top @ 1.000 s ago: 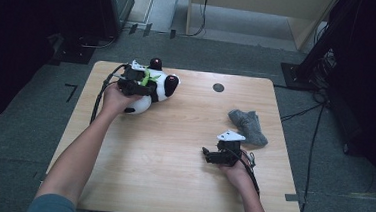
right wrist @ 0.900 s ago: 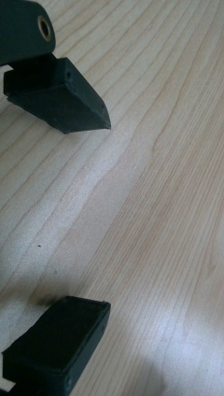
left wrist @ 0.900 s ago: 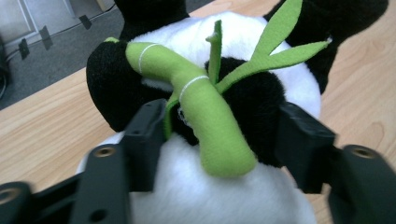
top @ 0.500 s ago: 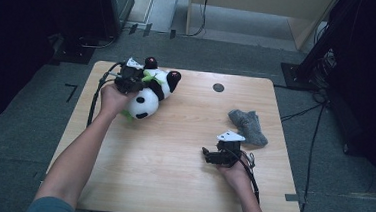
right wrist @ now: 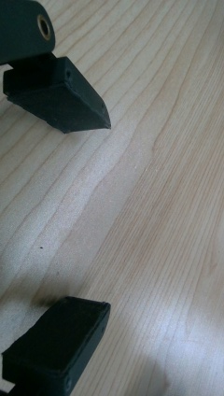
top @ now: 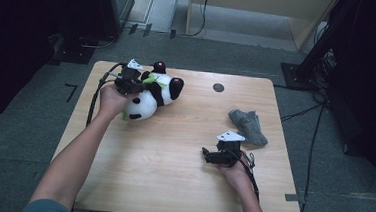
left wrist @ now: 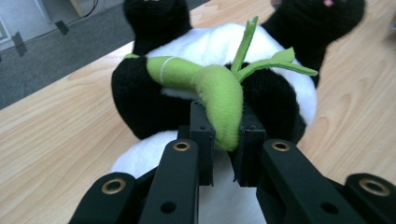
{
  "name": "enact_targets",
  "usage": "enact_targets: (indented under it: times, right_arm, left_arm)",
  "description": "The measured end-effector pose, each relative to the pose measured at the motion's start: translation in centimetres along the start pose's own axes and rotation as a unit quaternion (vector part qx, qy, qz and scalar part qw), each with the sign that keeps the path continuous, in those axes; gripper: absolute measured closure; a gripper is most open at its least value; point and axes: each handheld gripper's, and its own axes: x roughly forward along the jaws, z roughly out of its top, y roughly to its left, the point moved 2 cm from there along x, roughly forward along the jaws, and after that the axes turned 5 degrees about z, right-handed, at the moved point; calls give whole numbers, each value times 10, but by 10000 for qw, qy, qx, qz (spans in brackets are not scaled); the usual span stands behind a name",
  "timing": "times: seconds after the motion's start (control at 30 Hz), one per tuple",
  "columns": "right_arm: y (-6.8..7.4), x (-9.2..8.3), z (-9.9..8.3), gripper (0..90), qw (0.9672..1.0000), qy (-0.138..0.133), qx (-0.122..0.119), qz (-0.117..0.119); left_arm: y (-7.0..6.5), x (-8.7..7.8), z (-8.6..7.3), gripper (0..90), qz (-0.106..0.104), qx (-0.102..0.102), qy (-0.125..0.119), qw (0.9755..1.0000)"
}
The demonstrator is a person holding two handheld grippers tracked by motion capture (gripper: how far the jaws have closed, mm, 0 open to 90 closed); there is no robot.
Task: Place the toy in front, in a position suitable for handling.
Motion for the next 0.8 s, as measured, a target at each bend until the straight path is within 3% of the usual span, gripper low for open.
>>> enact_targets:
  times: [0.4,0.5,0.67,0.8]
  right_arm:
    - [0,0,0,102,10000,4,6,1]
    - [0,0,0,102,10000,3,9,-1]
    - [0,0,0,102,10000,-6,-7,5]
    - [0,0,0,102,10000,2,6,1]
  left_arm:
    - [-25,-35,-3,818,-402,159,-258,9987]
    - [-36,-45,-3,818,-485,268,-314,9980]
    - [-55,-65,-7,818,-662,276,-418,9965]
    - [-73,-76,-10,817,-825,409,-349,9951]
